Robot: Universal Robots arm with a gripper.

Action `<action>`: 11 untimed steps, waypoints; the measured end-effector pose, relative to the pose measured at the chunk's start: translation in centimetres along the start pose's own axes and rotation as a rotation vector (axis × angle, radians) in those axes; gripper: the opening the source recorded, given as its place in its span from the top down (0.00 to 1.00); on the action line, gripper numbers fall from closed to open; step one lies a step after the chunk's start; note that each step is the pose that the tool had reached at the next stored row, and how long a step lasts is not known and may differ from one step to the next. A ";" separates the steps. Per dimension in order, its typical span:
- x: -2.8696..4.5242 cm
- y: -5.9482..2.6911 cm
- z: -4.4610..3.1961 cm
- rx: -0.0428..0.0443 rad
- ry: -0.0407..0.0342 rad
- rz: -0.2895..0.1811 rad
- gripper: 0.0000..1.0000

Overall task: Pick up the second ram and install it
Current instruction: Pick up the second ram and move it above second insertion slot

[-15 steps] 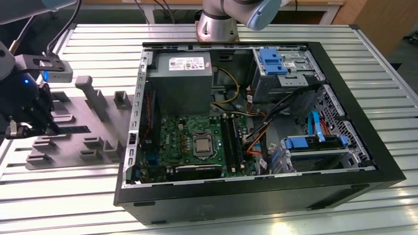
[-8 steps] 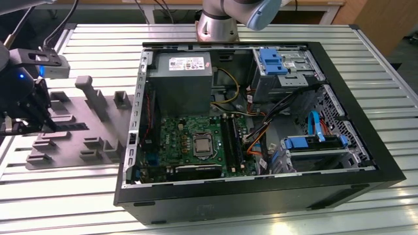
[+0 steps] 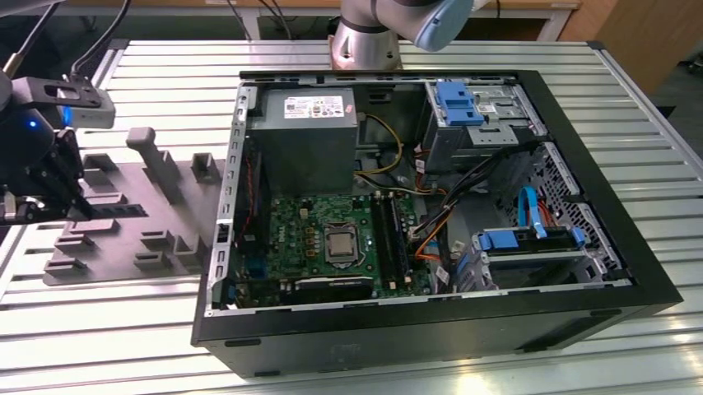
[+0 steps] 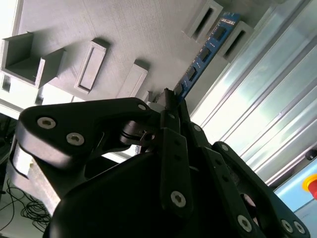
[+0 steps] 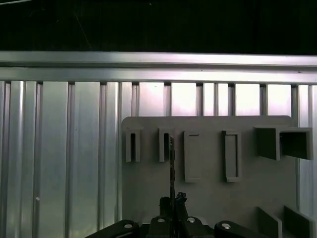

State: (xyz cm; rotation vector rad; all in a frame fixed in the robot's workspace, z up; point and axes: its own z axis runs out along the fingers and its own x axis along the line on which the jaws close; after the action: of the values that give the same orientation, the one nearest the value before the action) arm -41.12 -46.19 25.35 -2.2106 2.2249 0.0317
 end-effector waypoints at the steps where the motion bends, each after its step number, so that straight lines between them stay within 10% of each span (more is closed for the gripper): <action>1: 0.00 0.01 -0.08 -0.0003 0.0002 0.000 0.86; 11: -0.04 0.02 -1.83 0.0002 -0.0001 0.002 0.86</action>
State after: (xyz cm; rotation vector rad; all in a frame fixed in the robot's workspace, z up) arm -41.13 -46.18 27.18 -2.2077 2.2276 0.0315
